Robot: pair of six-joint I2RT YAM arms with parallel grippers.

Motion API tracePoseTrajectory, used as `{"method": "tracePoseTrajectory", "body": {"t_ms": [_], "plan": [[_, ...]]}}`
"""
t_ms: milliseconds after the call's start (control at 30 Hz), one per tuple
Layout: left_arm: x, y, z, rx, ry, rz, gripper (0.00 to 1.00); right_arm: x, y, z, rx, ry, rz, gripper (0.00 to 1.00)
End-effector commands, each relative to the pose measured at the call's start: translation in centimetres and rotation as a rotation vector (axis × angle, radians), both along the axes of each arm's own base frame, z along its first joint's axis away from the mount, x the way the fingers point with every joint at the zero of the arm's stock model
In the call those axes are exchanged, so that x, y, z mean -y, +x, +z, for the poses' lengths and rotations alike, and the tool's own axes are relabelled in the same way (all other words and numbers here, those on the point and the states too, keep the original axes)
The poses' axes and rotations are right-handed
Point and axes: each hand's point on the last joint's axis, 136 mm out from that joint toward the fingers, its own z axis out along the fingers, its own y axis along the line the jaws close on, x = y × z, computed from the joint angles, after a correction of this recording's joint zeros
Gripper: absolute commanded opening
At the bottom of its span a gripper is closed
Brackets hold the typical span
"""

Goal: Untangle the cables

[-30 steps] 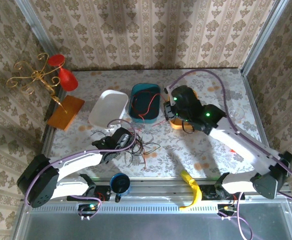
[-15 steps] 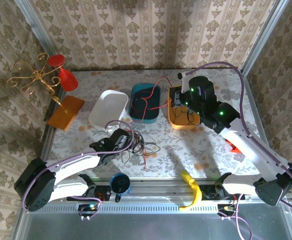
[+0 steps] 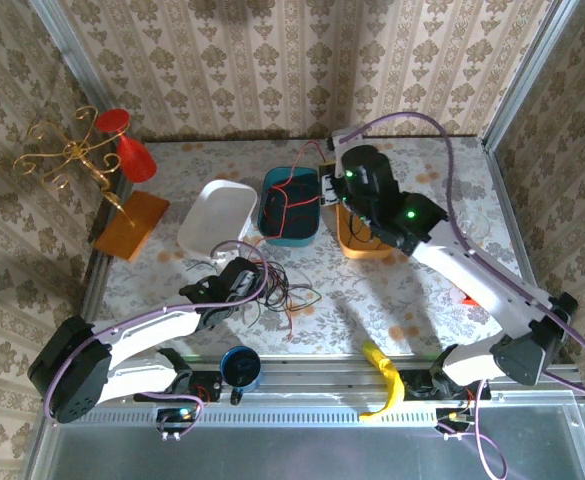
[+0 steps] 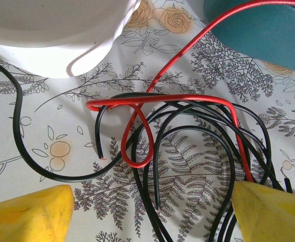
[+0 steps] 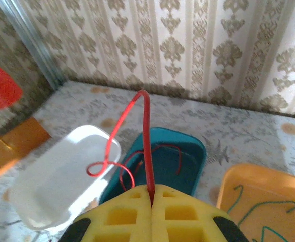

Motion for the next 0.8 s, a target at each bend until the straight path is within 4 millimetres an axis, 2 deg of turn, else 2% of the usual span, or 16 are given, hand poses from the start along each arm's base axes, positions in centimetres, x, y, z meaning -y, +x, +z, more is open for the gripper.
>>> {"method": "tracePoseTrajectory", "body": {"t_ms": [0,133,267,400,567,633,767], "plan": [[0.1,0.1,0.1,0.002,-0.001,-0.010,0.83,2.2,1.1,-2.3,-0.029,-0.139,-0.136,0.00],[0.1,0.1,0.4,0.011,-0.005,-0.011,0.82,2.6,1.3,-4.5,-0.067,-0.177,-0.161,0.00],[0.1,0.0,0.6,0.015,0.001,-0.019,0.80,4.4,1.6,-5.0,-0.062,-0.249,-0.259,0.00],[0.0,0.0,0.8,0.020,0.002,-0.019,0.78,6.8,1.3,-2.9,0.011,-0.256,-0.358,0.00],[-0.1,0.1,1.0,0.029,-0.004,-0.019,0.73,9.3,0.2,1.0,0.118,-0.139,-0.411,0.00],[0.0,0.1,1.1,0.030,-0.002,-0.023,0.65,10.3,-0.3,2.1,0.153,-0.092,-0.438,0.00],[0.0,0.1,1.1,0.031,-0.002,-0.025,0.57,11.5,-1.0,3.4,0.185,-0.008,-0.455,0.00]]}}
